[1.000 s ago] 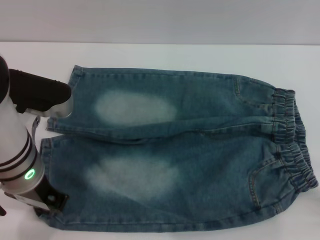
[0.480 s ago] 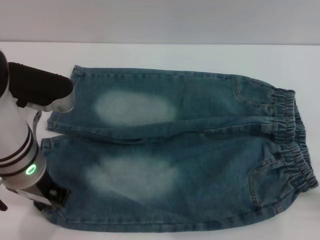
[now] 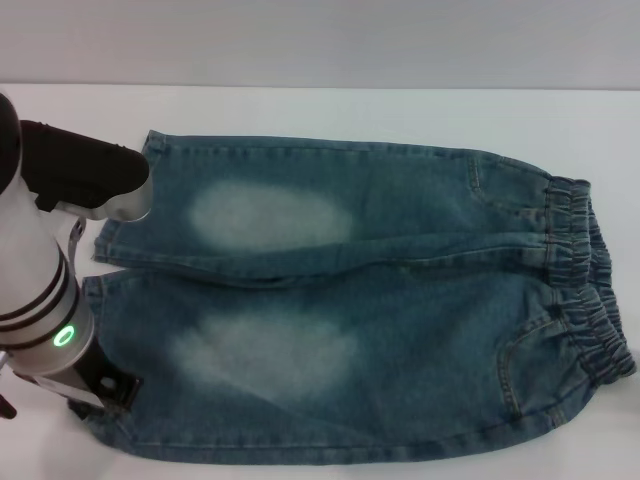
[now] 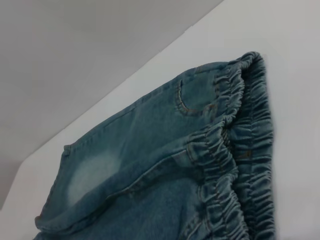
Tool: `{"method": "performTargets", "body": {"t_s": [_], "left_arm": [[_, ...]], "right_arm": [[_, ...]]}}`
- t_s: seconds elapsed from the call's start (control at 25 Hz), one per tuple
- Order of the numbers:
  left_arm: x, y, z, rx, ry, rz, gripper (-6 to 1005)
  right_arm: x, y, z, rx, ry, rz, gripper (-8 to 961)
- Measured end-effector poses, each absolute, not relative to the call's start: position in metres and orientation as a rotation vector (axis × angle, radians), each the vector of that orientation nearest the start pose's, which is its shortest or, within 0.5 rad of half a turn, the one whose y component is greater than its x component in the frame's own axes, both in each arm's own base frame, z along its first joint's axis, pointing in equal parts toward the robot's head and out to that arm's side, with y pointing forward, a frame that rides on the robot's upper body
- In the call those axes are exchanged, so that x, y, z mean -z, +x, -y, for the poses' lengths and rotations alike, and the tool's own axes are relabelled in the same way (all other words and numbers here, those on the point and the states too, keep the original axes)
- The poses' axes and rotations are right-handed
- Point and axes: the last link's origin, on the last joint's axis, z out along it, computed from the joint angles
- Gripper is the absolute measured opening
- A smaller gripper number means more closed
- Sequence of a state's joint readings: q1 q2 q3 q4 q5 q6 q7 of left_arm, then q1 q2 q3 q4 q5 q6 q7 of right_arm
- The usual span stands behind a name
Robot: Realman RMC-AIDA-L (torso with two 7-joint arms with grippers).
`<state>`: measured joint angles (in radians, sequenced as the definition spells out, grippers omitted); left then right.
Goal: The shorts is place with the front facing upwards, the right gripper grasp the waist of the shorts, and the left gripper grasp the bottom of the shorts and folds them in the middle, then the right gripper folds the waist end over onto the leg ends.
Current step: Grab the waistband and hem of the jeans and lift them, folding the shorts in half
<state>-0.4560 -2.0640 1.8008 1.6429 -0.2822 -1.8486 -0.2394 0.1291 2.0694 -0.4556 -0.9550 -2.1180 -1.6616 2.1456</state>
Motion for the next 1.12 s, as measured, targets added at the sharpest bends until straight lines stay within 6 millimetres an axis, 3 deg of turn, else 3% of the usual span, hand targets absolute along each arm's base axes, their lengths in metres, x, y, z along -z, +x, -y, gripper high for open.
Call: {"method": "performTargets", "body": {"t_s": [0.48,0.92,1.12], "left_arm": [[0.0073,-0.1882,-0.2808,-0.85,-1.985,1.382,36],[0.0078,-0.1878,-0.281,-0.847,-1.988,1.381,41],[0.008,-0.1878,-0.2815,-0.843,-1.99,1.378,43]], "right_arm": [[-0.0761,0.3764,-0.2127,-0.68,-2.013,-1.786,530],[-0.0769,0.3765,-0.2132,-0.665,-2.029,-1.774,283],[-0.0792,0.3686,-0.2159,-0.704,-2.071,-1.747,83]]}}
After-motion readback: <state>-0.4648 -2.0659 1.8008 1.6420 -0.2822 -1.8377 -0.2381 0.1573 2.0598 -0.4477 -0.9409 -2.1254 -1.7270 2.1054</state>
